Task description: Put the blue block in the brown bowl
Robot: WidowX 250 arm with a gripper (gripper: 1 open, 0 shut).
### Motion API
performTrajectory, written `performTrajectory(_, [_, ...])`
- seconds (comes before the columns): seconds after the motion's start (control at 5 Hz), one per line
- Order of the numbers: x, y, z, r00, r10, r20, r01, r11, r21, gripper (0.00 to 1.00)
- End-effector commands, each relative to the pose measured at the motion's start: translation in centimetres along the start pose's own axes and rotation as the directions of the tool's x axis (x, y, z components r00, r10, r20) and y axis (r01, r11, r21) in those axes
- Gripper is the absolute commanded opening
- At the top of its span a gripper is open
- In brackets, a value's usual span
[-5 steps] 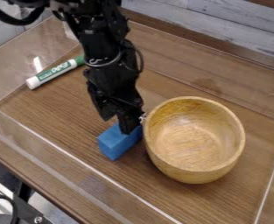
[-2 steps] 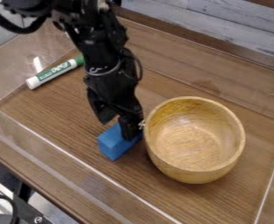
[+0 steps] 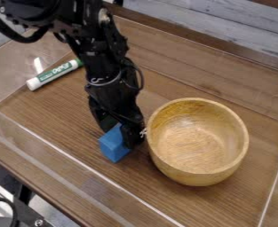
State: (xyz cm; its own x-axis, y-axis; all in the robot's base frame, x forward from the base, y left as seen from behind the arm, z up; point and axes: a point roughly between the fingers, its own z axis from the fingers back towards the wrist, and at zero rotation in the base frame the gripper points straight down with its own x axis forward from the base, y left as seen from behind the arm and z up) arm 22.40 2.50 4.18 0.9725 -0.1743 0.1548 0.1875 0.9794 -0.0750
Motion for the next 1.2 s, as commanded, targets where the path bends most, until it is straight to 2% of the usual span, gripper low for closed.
performTrajectory(0.0, [0.4, 0.4, 0.1, 1.000, 0.011, 0.025, -0.011, 1.000, 0.010, 0.00])
performTrajectory(0.6, [1.1, 0.6, 3.2, 1.000, 0.029, -0.005, -0.029, 0.999, 0.029, 0.00])
performTrajectory(0.8, [1.8, 0.7, 5.3, 0.999, 0.050, -0.001, -0.050, 0.998, 0.046, 0.00])
performTrajectory(1.0, [2.8, 1.0, 8.2, 0.996, 0.081, 0.031, -0.083, 0.994, 0.074, 0.00])
